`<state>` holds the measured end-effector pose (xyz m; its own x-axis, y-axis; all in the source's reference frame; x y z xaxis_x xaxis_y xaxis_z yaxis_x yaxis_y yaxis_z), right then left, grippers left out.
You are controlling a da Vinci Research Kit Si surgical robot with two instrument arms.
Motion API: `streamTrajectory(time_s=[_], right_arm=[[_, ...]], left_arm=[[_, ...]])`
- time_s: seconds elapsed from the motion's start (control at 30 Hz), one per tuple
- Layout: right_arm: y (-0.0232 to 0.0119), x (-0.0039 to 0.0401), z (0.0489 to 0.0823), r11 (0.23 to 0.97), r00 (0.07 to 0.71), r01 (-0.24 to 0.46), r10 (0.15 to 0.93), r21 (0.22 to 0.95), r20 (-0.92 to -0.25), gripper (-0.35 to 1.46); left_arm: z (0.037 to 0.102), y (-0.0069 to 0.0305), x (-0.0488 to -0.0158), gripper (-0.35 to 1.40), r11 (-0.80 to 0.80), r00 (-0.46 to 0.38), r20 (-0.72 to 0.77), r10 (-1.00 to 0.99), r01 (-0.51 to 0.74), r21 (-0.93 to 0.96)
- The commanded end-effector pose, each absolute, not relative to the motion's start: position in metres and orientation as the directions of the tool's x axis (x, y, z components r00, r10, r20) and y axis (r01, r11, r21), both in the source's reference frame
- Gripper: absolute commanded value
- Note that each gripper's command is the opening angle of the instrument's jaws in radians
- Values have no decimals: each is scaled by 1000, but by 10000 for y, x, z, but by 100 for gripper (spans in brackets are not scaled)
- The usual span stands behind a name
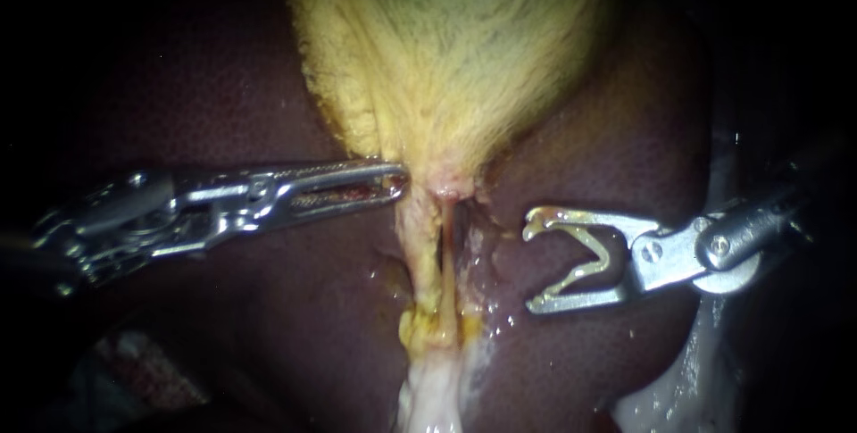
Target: Clipping first clip left tube
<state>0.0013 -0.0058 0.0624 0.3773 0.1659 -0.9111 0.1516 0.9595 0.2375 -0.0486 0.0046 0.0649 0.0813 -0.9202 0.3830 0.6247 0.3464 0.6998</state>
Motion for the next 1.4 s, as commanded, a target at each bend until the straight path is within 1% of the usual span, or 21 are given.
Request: streamTrajectory(time_s=[0.03, 0.2, 0.33, 0.5, 0.67, 0.8, 0.9, 1.1, 1.4], right_arm=[[-58, 13, 624, 959, 377, 152, 166, 237, -911, 60], [-60, 16, 624, 960, 377, 151, 165, 236, -911, 60], [-66, 24, 625, 960, 377, 154, 163, 235, -912, 60], [-80, 45, 627, 955, 367, 183, 153, 233, -918, 60], [-97, 73, 632, 938, 361, 212, 187, 275, -914, 60], [-107, 95, 639, 929, 366, 210, 215, 306, -905, 60], [-112, 110, 646, 927, 369, 207, 223, 314, -902, 60], [-110, 131, 662, 927, 374, 195, 232, 321, -898, 60], [-99, 136, 692, 927, 375, 185, 240, 327, -895, 59]], left_arm=[[648, 45, -486, -35, 347, 82, 383, -920, 623, 701], [643, 42, -479, -35, 348, 84, 383, -920, 621, 702], [631, 37, -466, -35, 351, 88, 381, -920, 616, 706], [621, 35, -447, -35, 356, 90, 387, -918, 620, 699], [616, 36, -435, -35, 349, 83, 386, -919, 629, 695], [615, 36, -431, -35, 348, 82, 387, -919, 632, 693], [615, 36, -432, -35, 348, 82, 387, -919, 632, 693], [612, 34, -431, -35, 347, 81, 386, -919, 633, 692], [607, 32, -431, -35, 346, 80, 386, -919, 634, 691]])
